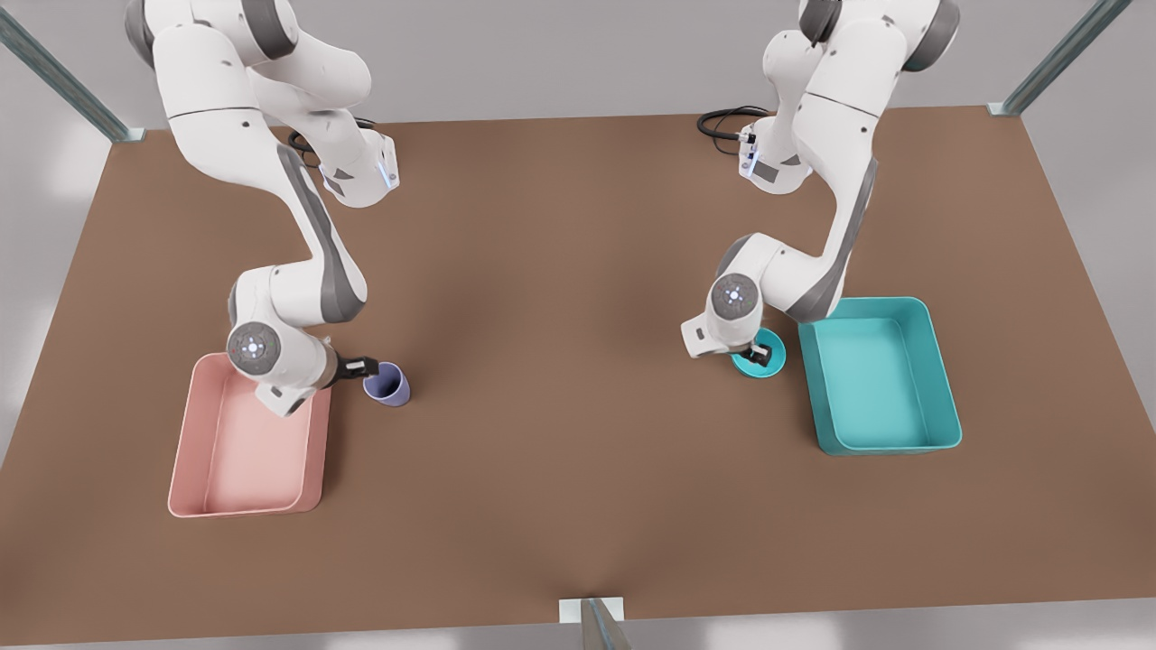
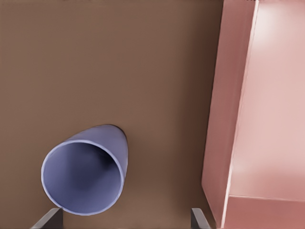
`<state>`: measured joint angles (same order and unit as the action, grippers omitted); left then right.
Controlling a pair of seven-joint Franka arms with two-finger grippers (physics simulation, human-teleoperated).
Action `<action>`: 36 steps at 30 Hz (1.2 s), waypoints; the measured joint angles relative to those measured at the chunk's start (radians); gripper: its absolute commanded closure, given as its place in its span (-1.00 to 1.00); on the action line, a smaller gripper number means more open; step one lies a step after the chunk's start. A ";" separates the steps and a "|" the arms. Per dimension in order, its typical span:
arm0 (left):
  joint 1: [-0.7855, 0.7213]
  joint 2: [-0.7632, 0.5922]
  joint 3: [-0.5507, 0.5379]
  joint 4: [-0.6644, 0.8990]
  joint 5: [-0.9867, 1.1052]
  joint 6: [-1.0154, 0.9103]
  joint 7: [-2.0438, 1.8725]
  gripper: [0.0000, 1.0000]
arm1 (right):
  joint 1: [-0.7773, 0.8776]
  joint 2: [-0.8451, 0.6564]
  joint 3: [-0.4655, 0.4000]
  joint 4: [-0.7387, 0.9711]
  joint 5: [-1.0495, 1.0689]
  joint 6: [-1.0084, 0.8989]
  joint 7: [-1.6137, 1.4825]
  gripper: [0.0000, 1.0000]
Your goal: Put the bowls and cups in different boxes
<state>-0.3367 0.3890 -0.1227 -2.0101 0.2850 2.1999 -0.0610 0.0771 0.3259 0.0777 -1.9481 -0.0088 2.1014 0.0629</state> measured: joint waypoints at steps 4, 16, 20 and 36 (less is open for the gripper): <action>0.004 0.017 0.018 -0.037 0.003 0.047 -0.040 -1.00 | 0.001 0.010 -0.001 -0.060 -0.001 0.141 0.023 -1.00; 0.004 0.085 0.063 -0.040 0.055 0.078 -0.171 0.04 | 0.001 0.056 0.002 -0.187 -0.003 0.362 0.068 -0.82; 0.000 0.086 0.063 -0.037 0.048 0.088 -0.234 0.57 | 0.001 0.068 0.002 -0.186 -0.001 0.393 0.074 0.49; 0.111 -0.065 0.257 0.227 -0.055 -0.298 -0.317 0.57 | -0.148 0.021 -0.007 0.269 0.016 0.145 0.017 0.57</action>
<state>-0.2259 0.3242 0.1339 -1.7832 0.2304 1.9020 -0.3776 -0.0709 0.3473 0.0711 -1.6789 0.0074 2.2461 0.0800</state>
